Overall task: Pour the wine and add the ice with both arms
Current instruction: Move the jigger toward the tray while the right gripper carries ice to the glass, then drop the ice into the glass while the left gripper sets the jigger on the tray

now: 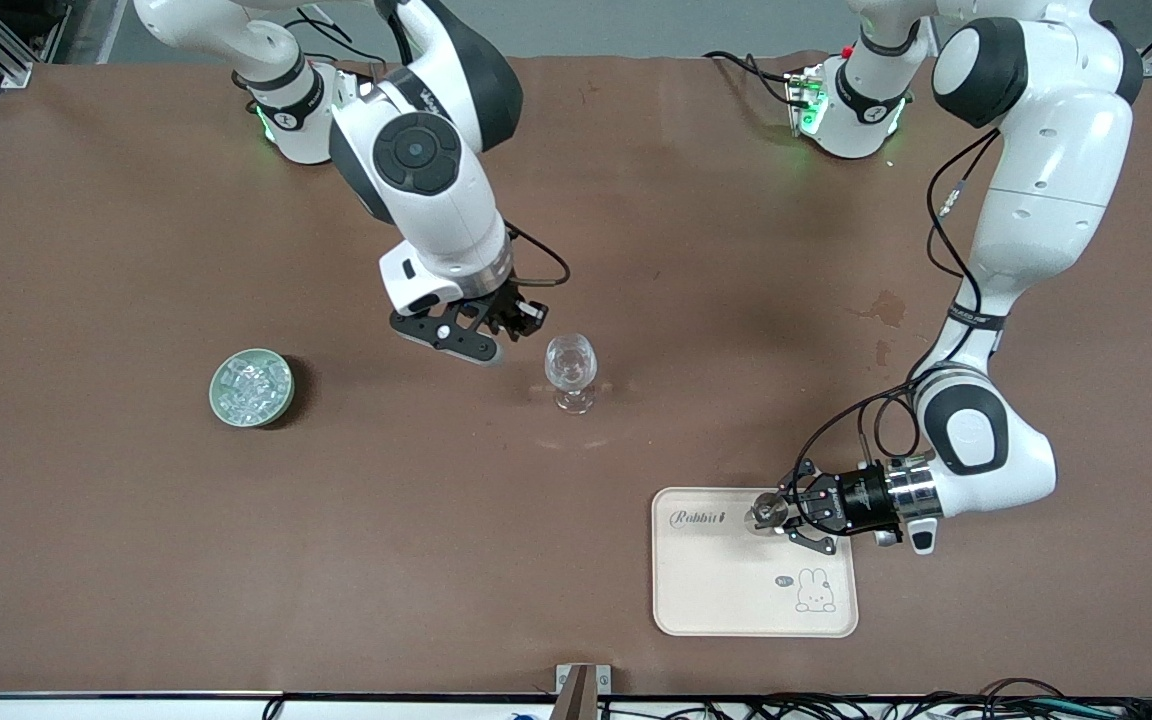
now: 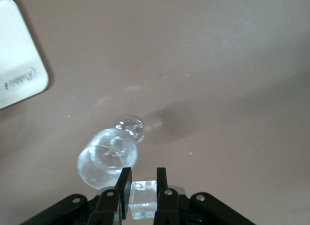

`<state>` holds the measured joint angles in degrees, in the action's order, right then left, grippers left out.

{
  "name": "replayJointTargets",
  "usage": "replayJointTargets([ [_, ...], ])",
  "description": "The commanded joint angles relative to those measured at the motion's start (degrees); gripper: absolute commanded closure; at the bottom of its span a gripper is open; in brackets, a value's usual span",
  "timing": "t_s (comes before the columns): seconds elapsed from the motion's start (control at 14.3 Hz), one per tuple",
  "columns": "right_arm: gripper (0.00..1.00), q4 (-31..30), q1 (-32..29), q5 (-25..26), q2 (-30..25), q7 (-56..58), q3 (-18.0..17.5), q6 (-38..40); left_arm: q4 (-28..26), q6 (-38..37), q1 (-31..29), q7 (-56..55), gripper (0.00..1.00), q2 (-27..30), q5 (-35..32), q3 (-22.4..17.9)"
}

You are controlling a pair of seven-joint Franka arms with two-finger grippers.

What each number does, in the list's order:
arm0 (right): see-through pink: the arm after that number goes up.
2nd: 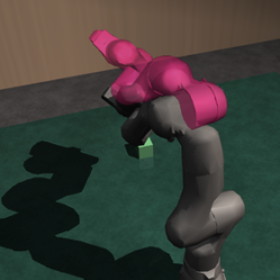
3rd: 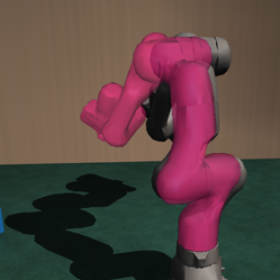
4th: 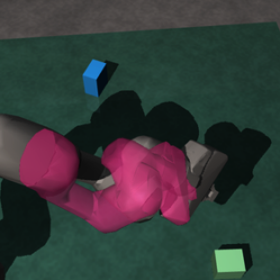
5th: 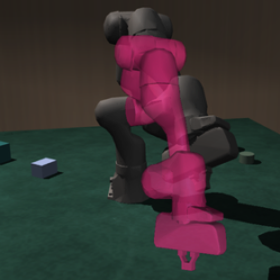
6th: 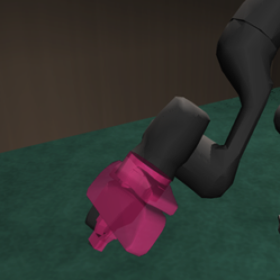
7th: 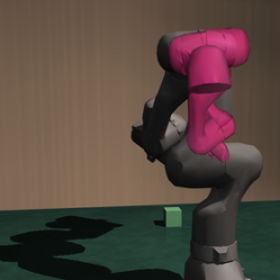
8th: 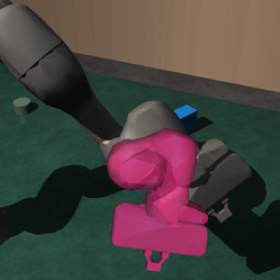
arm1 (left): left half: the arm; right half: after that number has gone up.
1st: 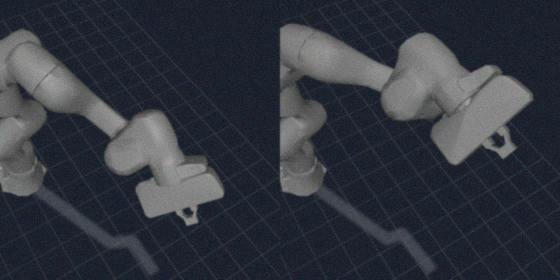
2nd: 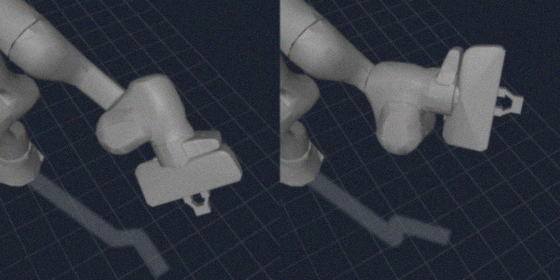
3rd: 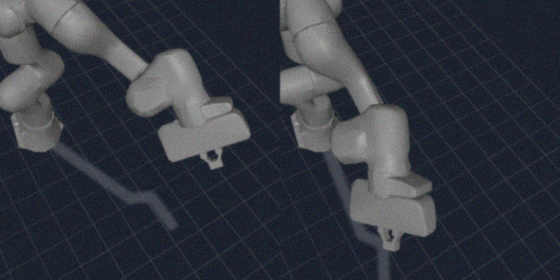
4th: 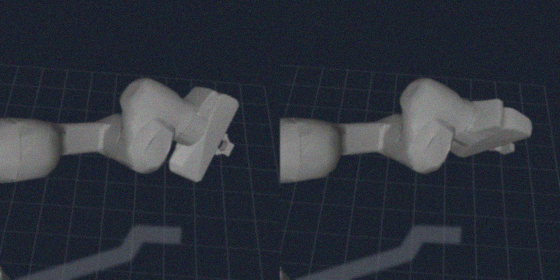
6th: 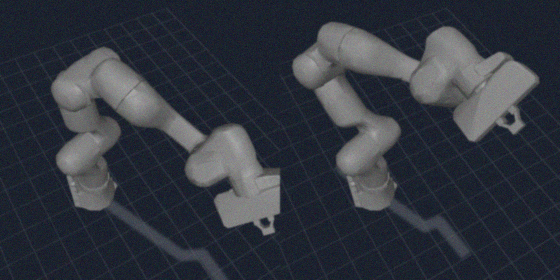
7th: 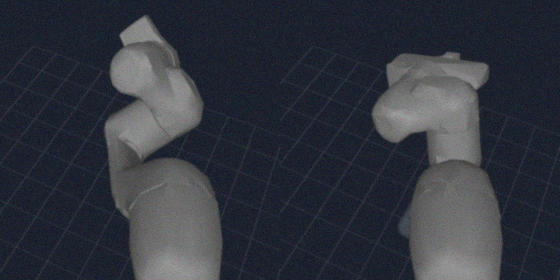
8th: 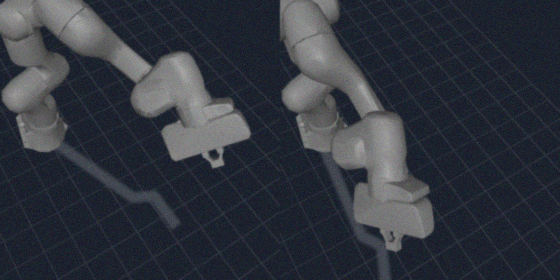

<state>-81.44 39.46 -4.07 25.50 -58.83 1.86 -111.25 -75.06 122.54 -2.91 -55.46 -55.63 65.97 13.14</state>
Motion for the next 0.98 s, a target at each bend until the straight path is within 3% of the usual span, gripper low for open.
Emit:
replayJointTargets([
  [0.0, 0.99, 3.4, 1.6, 0.0, 4.0, -2.5, 0.5, -2.4, 1.7, 0.2, -0.6, 1.9, 0.99, -1.8, 1.7, 0.0],
  [0.28, 0.99, 3.5, 2.4, 0.1, 6.0, -3.9, 0.5, -5.5, 2.5, 5.2, -0.2, 1.8, 0.99, -3.1, 2.0, 0.0],
  [0.91, 0.99, 4.3, 2.4, 0.6, 7.8, -4.0, 0.6, -7.5, 4.0, 5.3, 0.1, 1.8, 0.98, -5.5, 6.9, 0.0],
])
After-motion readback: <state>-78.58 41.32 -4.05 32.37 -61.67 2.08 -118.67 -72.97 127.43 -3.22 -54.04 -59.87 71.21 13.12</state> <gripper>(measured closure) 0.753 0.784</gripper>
